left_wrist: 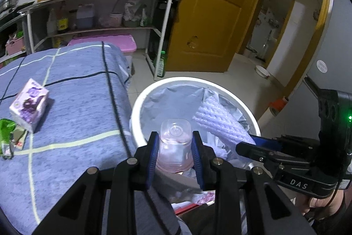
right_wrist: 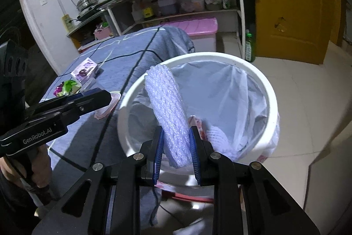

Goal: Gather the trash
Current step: 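Carry the foam sleeve and plastic cup over the bin, then open both tools over the bin to drop the sleeve and cup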

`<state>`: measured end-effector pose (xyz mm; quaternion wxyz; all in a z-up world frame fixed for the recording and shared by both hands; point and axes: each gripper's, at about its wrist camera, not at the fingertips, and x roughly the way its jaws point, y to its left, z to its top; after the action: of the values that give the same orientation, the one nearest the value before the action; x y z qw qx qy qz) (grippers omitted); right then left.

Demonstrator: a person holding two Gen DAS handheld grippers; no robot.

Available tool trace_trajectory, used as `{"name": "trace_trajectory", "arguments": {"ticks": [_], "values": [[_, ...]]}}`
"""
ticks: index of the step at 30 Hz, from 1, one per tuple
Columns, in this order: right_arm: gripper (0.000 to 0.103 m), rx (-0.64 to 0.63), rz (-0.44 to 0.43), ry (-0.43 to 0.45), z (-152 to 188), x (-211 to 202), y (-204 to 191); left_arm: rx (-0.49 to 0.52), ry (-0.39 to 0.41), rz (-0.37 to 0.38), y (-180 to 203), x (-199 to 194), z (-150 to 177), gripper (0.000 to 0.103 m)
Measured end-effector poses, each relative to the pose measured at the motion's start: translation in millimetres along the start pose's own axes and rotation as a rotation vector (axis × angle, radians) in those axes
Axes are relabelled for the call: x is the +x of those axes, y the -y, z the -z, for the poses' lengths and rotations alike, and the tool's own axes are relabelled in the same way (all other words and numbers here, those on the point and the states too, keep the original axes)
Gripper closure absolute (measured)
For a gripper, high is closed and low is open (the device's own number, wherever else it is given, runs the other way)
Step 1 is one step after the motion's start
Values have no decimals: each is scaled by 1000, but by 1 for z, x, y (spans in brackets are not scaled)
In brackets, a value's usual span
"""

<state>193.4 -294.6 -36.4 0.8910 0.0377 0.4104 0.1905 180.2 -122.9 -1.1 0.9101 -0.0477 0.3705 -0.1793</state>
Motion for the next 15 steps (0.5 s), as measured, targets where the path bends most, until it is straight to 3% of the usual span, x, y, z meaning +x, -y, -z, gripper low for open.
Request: {"name": "trace_trajectory", "arguments": {"ticks": [15], "values": [[77, 4, 35, -34, -2, 10, 12, 24, -54, 30, 10, 30, -3, 71]]}}
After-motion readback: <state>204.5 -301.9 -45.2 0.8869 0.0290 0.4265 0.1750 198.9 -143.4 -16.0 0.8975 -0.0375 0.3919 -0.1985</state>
